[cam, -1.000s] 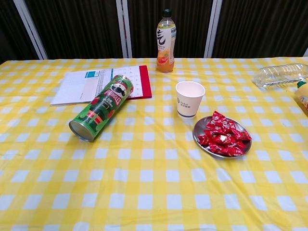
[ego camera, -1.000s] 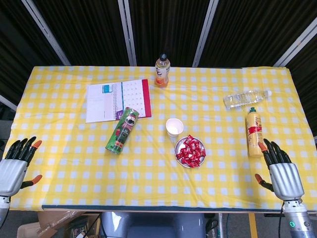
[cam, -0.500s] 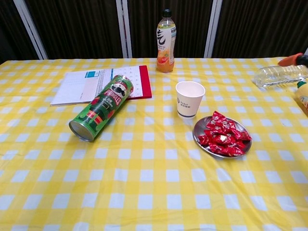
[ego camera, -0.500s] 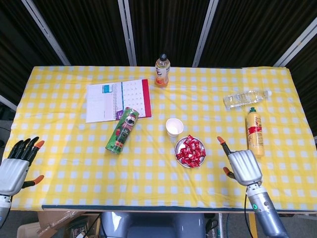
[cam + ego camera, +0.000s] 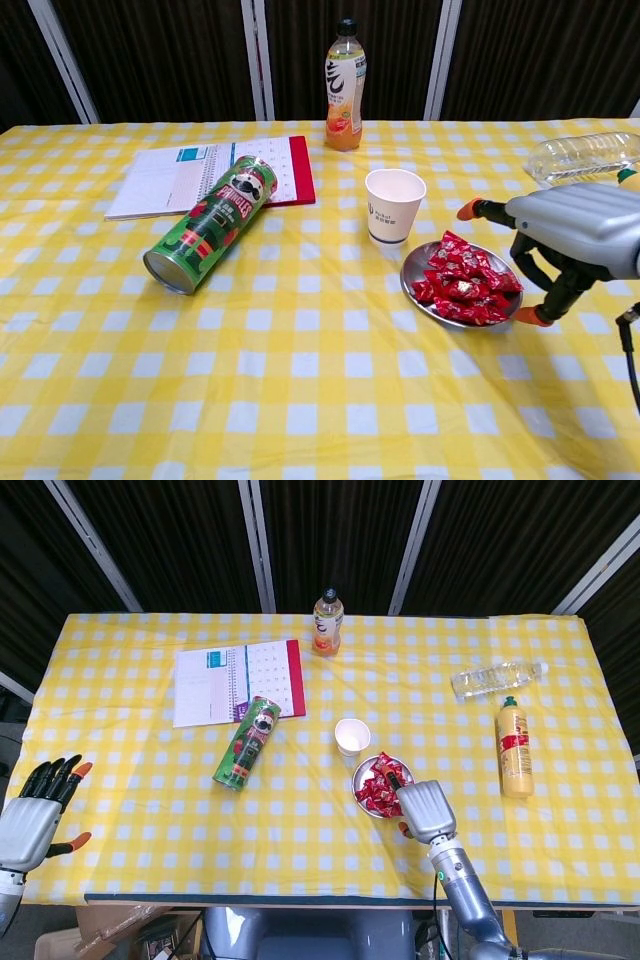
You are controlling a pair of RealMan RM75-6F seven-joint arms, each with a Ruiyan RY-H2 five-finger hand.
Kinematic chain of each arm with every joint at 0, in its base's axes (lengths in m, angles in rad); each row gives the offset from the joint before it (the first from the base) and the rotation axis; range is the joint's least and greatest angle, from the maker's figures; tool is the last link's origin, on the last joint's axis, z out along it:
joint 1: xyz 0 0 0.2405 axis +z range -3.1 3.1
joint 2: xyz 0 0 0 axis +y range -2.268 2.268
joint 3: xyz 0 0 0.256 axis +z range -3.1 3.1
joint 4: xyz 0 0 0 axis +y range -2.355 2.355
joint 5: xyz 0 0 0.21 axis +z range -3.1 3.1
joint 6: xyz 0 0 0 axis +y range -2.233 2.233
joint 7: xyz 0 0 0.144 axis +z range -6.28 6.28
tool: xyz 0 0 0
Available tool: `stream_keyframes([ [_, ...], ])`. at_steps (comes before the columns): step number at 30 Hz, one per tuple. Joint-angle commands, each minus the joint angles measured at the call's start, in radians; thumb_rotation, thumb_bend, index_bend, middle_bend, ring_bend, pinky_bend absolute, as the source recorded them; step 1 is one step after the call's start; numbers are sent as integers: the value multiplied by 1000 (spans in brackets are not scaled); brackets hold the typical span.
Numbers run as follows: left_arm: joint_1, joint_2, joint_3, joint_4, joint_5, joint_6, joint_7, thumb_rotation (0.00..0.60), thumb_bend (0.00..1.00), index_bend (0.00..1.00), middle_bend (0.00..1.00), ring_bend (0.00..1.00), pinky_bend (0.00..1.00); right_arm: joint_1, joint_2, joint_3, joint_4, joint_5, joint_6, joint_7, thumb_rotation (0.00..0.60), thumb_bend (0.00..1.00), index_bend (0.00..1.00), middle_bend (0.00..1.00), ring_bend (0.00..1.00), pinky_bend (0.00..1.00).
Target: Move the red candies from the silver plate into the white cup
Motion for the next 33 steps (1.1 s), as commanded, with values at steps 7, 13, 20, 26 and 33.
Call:
stream_keyframes([
  [7, -4, 0, 0, -4, -2, -10, 2, 600, 27, 0, 0, 0, 0, 51, -52, 8, 45, 81, 3, 1, 600, 288, 104, 741, 789, 821],
  [13, -7, -2, 0, -2, -2, -16, 0, 600, 27, 0, 0, 0, 0, 81, -71, 12, 67, 131, -1, 14, 600, 288, 104, 742, 789, 821],
  [20, -11, -2, -1, -5, -5, -23, 3, 600, 28, 0, 0, 0, 0, 110, -90, 7, 84, 170, 0, 22, 600, 288, 104, 741, 790, 821],
  [26, -12, -1, -1, -7, -7, -27, 1, 600, 27, 0, 0, 0, 0, 137, -110, 7, 115, 208, 3, 19, 600, 288, 83, 741, 789, 821],
  [33, -14, 0, -1, -12, -14, -35, 5, 600, 27, 0, 0, 0, 0, 168, -125, 23, 162, 259, 12, 15, 600, 288, 83, 741, 789, 821],
])
